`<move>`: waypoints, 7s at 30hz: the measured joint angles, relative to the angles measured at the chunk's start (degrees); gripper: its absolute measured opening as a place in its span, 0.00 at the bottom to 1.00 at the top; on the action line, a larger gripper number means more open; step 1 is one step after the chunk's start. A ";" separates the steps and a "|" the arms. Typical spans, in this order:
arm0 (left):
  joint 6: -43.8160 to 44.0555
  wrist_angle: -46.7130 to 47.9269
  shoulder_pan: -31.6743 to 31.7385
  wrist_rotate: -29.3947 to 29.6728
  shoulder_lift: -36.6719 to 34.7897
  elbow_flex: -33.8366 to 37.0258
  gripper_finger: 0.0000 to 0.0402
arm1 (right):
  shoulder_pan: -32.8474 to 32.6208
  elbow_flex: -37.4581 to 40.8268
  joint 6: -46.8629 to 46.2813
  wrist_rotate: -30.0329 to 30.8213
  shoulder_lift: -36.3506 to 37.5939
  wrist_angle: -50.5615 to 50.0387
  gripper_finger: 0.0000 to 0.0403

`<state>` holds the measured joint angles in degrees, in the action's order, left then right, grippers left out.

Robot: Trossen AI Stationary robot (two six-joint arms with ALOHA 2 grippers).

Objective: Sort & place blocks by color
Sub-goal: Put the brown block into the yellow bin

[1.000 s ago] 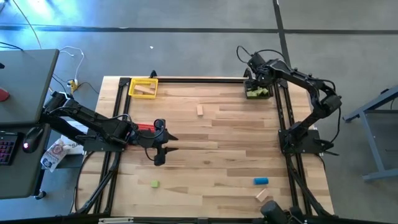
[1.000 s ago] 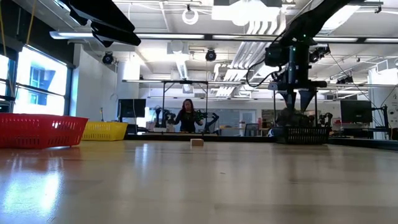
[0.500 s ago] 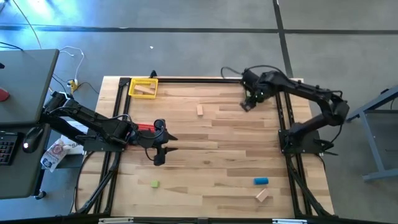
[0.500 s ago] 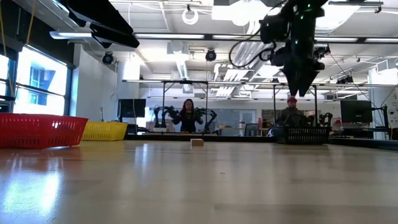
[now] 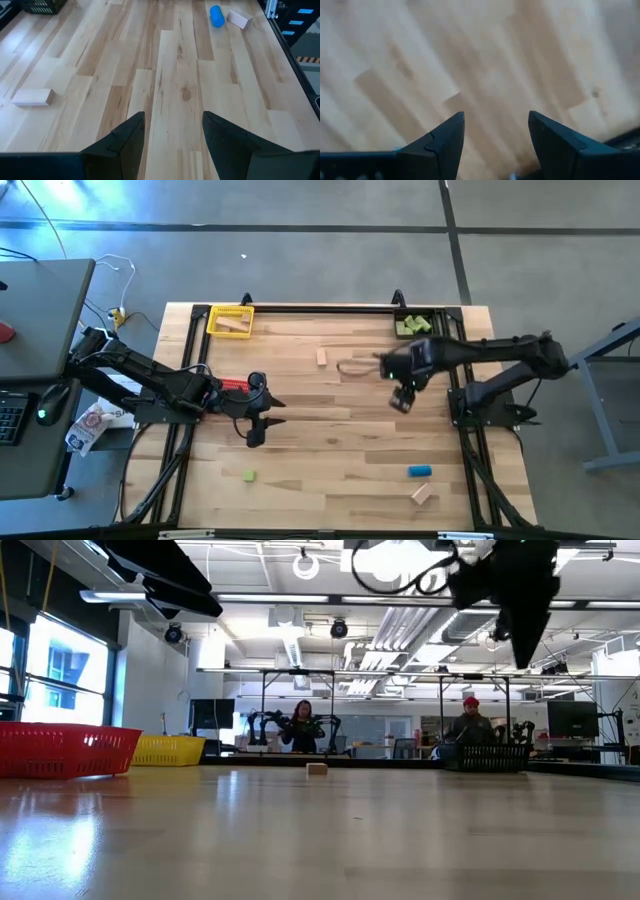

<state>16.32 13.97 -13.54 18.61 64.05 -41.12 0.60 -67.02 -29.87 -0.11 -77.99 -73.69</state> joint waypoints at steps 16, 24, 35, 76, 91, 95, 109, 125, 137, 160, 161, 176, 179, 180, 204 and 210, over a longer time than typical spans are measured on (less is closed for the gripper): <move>0.02 1.54 0.00 -0.46 0.00 0.02 0.46 | -26.03 0.00 -11.72 -10.84 0.00 2.35 0.51; 1.73 1.54 0.00 -0.47 0.00 0.02 0.46 | -37.95 0.00 -11.48 -3.21 0.00 6.31 0.51; 3.24 1.69 0.00 -0.46 0.00 0.01 0.46 | -49.71 0.00 -17.84 5.98 -0.67 14.15 0.51; 4.70 1.67 0.00 0.02 0.00 0.02 0.46 | -57.40 0.00 -12.28 0.05 -28.33 26.99 0.48; 3.42 1.67 0.02 0.02 0.02 0.02 0.46 | -54.77 -0.04 -24.24 3.65 -28.52 29.98 0.26; 1.60 1.65 0.01 0.02 0.02 0.02 0.46 | -52.51 -0.02 -25.61 10.81 -27.80 33.59 0.26; 1.01 0.66 0.00 0.00 0.02 0.02 0.46 | -40.54 -0.02 -22.00 35.71 -23.81 48.45 0.26; 0.97 -8.12 0.00 0.01 0.02 0.02 0.46 | -29.03 0.00 15.63 42.50 -21.95 80.59 0.26; 0.95 -12.19 0.01 0.00 0.02 0.02 0.46 | -23.48 0.00 30.34 38.48 -21.95 98.18 0.26; -8.57 -23.29 0.02 0.30 0.02 0.02 0.46 | -16.03 0.00 28.35 20.70 -21.95 107.57 0.26; -8.57 -23.27 0.02 0.42 0.02 0.02 0.46 | -15.95 0.00 28.35 20.60 -21.95 107.53 0.26; -12.01 -21.11 0.20 0.71 0.04 0.02 0.26 | -14.78 0.00 28.84 17.53 -21.95 104.99 0.35; -11.98 -17.44 0.89 2.95 0.04 0.02 0.26 | -14.59 0.00 28.84 18.19 -21.97 103.10 0.40; -11.60 -15.88 1.23 3.94 0.04 0.02 0.26 | -14.58 0.00 28.83 18.55 -21.97 102.67 0.42; -1.49 12.41 35.24 19.45 0.04 0.02 0.26 | -14.89 0.00 14.51 16.39 -21.99 73.38 0.53; -1.48 12.42 44.49 14.09 0.04 0.02 0.26 | -15.10 0.00 7.27 11.79 -21.99 66.17 0.53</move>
<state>14.83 26.39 30.95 32.70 64.10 -41.10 -14.50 -67.02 -22.60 11.68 -99.98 -7.52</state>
